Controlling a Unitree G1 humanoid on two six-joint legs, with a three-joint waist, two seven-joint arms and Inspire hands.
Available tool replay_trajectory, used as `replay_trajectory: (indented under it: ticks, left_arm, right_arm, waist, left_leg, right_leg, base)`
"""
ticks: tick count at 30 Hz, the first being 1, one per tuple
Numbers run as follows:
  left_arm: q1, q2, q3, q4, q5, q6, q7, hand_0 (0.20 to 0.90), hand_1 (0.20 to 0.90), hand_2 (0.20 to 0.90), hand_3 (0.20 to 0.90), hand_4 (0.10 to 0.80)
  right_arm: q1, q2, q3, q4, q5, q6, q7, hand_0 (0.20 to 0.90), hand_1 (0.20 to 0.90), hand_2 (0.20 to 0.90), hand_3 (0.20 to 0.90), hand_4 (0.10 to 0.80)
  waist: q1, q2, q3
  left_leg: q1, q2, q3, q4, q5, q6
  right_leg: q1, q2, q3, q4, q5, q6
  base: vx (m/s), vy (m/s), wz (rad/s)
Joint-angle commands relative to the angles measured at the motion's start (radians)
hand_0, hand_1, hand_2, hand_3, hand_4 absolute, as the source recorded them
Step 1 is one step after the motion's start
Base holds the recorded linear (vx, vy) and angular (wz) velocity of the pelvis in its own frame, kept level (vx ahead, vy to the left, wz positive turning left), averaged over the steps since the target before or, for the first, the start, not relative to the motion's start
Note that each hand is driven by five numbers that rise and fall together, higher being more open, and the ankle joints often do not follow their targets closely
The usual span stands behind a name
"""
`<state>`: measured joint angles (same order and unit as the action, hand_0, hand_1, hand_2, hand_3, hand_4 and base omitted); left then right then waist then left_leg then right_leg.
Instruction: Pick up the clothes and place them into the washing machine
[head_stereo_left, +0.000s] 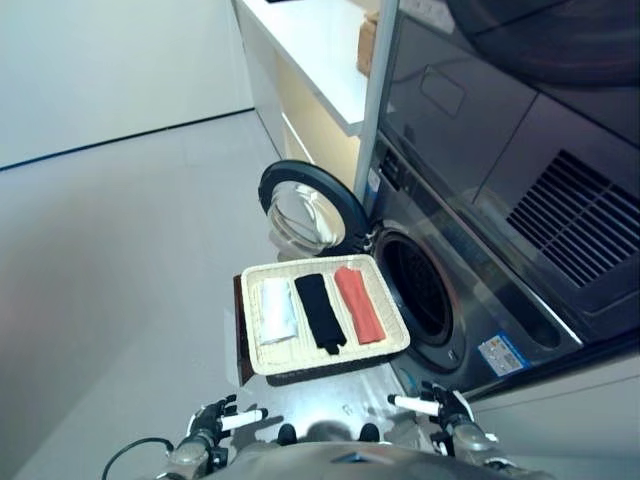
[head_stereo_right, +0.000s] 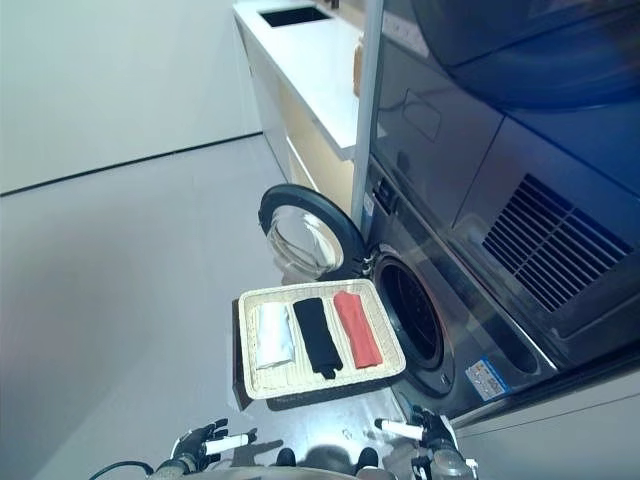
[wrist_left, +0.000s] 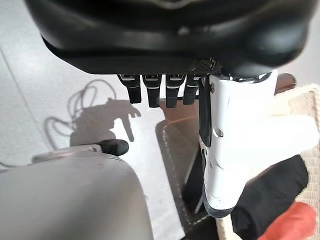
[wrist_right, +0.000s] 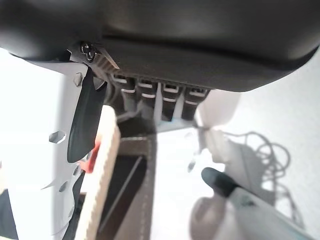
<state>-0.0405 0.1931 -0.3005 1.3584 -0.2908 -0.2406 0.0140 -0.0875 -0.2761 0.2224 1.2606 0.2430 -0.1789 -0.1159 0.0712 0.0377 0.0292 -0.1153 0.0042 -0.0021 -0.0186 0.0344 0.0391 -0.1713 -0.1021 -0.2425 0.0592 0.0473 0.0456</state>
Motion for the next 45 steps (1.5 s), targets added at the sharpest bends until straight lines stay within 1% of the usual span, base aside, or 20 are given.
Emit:
replay_trajectory:
  ticks: [1, 3, 7, 8, 10, 12, 13, 16, 20, 21, 26, 31, 35, 45]
  left_arm:
    - [-0.096, 0.026, -0.024, -0.09, -0.019, -0.098, 0.052, 0.9, 0.9, 0.9, 0.9, 0.8]
    - [-0.128, 0.045, -0.059, -0.145, -0.026, -0.124, 0.084, 0.9, 0.9, 0.9, 0.9, 0.8]
    - [-0.185, 0.064, -0.082, -0.236, -0.077, -0.157, 0.123, 0.9, 0.9, 0.9, 0.9, 0.8]
    - [-0.193, 0.066, -0.087, -0.251, -0.087, -0.16, 0.126, 0.9, 0.9, 0.9, 0.9, 0.8]
    - [-0.199, 0.083, -0.1, -0.335, -0.094, -0.177, 0.14, 0.9, 0.9, 0.9, 0.9, 0.8]
    - [-0.199, 0.086, -0.099, -0.358, -0.096, -0.177, 0.144, 0.9, 0.9, 0.9, 0.9, 0.8]
    - [-0.201, 0.098, -0.096, -0.409, -0.1, -0.184, 0.157, 0.9, 0.9, 0.9, 0.9, 0.8]
    - [-0.201, 0.111, -0.087, -0.466, -0.101, -0.187, 0.171, 0.9, 0.9, 0.9, 0.9, 0.8]
    - [-0.202, 0.111, -0.109, -0.509, -0.093, -0.186, 0.18, 0.9, 0.9, 0.9, 0.9, 0.8]
    - [-0.2, 0.11, -0.116, -0.517, -0.09, -0.185, 0.181, 0.9, 0.9, 0.9, 0.9, 0.8]
    - [-0.206, 0.1, -0.156, -0.506, -0.091, -0.179, 0.185, 0.9, 0.9, 0.9, 0.9, 0.8]
    - [-0.205, 0.094, -0.17, -0.484, -0.1, -0.174, 0.197, 0.9, 0.9, 0.9, 0.9, 0.8]
    - [-0.206, 0.092, -0.177, -0.476, -0.108, -0.181, 0.208, 0.9, 0.9, 0.9, 0.9, 0.8]
    - [-0.212, 0.097, -0.195, -0.581, -0.136, -0.207, 0.239, 0.9, 0.9, 0.9, 0.9, 0.8]
  right_arm:
    - [-0.188, -0.054, 0.041, -0.072, -0.005, -0.074, -0.08, 0.9, 0.9, 0.9, 0.9, 0.8]
    - [-0.271, -0.074, 0.077, -0.101, -0.024, -0.079, -0.125, 0.9, 0.9, 0.9, 0.9, 0.8]
    - [-0.445, -0.121, 0.139, -0.076, -0.046, -0.071, -0.188, 0.9, 0.9, 0.9, 0.9, 0.8]
    - [-0.481, -0.132, 0.149, -0.066, -0.046, -0.065, -0.2, 0.9, 0.9, 0.9, 0.9, 0.8]
    - [-0.561, -0.159, 0.169, -0.051, -0.054, -0.066, -0.233, 0.9, 0.9, 0.9, 0.9, 0.8]
    - [-0.583, -0.163, 0.177, -0.044, -0.052, -0.068, -0.238, 0.9, 0.9, 0.9, 0.9, 0.8]
    - [-0.661, -0.191, 0.202, -0.018, -0.053, -0.063, -0.256, 0.9, 0.9, 0.9, 0.9, 0.8]
    - [-0.761, -0.227, 0.226, 0.023, -0.062, -0.057, -0.292, 0.9, 0.9, 0.9, 0.9, 0.8]
    - [-0.863, -0.259, 0.251, 0.108, -0.081, -0.046, -0.337, 0.9, 0.9, 0.9, 0.9, 0.8]
    - [-0.874, -0.258, 0.257, 0.119, -0.085, -0.045, -0.342, 0.9, 0.9, 0.9, 0.9, 0.8]
    - [-0.939, -0.285, 0.259, 0.175, -0.081, -0.039, -0.366, 0.9, 0.9, 0.9, 0.9, 0.8]
    - [-0.971, -0.289, 0.268, 0.184, -0.094, -0.035, -0.384, 0.9, 0.9, 0.9, 0.9, 0.8]
    - [-0.997, -0.299, 0.271, 0.197, -0.096, -0.034, -0.403, 0.9, 0.9, 0.9, 0.9, 0.8]
    - [-1.08, -0.341, 0.285, 0.228, -0.082, -0.03, -0.432, 0.9, 0.9, 0.9, 0.9, 0.8]
  waist:
    - [0.021, -0.042, 0.098]
    - [0.021, -0.04, 0.152]
    - [0.037, -0.032, 0.22]
    - [0.042, -0.029, 0.226]
    - [0.049, -0.023, 0.239]
    - [0.054, -0.023, 0.243]
    - [0.066, -0.021, 0.252]
    - [0.075, -0.018, 0.264]
    - [0.087, -0.007, 0.276]
    - [0.089, -0.005, 0.274]
    - [0.097, 0.012, 0.277]
    - [0.101, 0.029, 0.287]
    - [0.109, 0.04, 0.293]
    - [0.133, 0.066, 0.318]
  left_leg:
    - [-0.122, -0.011, -0.039, 0.0, 0.01, -0.08]
    - [-0.199, -0.006, -0.032, 0.045, 0.016, -0.088]
    - [-0.335, -0.006, -0.025, 0.14, 0.012, -0.099]
    - [-0.363, -0.008, -0.024, 0.164, 0.008, -0.103]
    - [-0.423, -0.009, -0.026, 0.214, -0.006, -0.106]
    - [-0.447, -0.009, -0.024, 0.238, -0.014, -0.107]
    - [-0.498, -0.011, -0.025, 0.29, -0.036, -0.105]
    - [-0.579, -0.015, -0.027, 0.382, -0.073, -0.095]
    - [-0.65, -0.023, -0.028, 0.472, -0.112, -0.082]
    - [-0.647, -0.023, -0.03, 0.495, -0.158, -0.083]
    - [-0.68, -0.036, -0.029, 0.497, -0.16, -0.076]
    - [-0.691, -0.047, -0.026, 0.47, -0.148, -0.072]
    - [-0.704, -0.054, -0.028, 0.442, -0.135, -0.074]
    - [-0.772, -0.07, -0.037, 0.427, -0.118, -0.073]
  right_leg:
    - [0.004, -0.062, 0.017, -0.072, 0.016, 0.059]
    - [-0.059, -0.071, 0.008, -0.044, 0.02, 0.058]
    - [-0.179, -0.078, -0.014, 0.052, 0.001, 0.052]
    - [-0.203, -0.083, -0.016, 0.071, -0.006, 0.051]
    - [-0.267, -0.087, -0.015, 0.131, -0.025, 0.047]
    - [-0.294, -0.09, -0.014, 0.157, -0.033, 0.046]
    - [-0.35, -0.091, -0.005, 0.214, -0.055, 0.041]
    - [-0.433, -0.091, 0.012, 0.303, -0.083, 0.033]
    - [-0.499, -0.094, 0.025, 0.385, -0.121, 0.021]
    - [-0.5, -0.093, 0.037, 0.409, -0.159, 0.028]
    - [-0.527, -0.095, 0.041, 0.405, -0.16, 0.026]
    - [-0.535, -0.097, 0.048, 0.38, -0.154, 0.023]
    - [-0.547, -0.099, 0.048, 0.354, -0.145, 0.023]
    - [-0.604, -0.112, 0.051, 0.344, -0.135, 0.03]
  base:
    - [-0.219, -0.077, 0.32]
    - [-0.215, -0.068, 0.26]
    - [-0.148, -0.055, 0.19]
    - [-0.055, -0.028, 0.22]
    - [-0.036, -0.021, 0.24]
    - [-0.03, 0.01, 0.21]
    - [-0.033, 0.035, 0.16]
    - [-0.013, 0.047, 0.04]
    - [0.049, 0.051, 0.02]
    - [0.141, 0.038, -0.05]
    - [0.069, 0.051, -0.01]
    - [0.049, 0.056, -0.02]
    - [0.029, 0.034, 0.01]
    - [0.022, 0.02, 0.04]
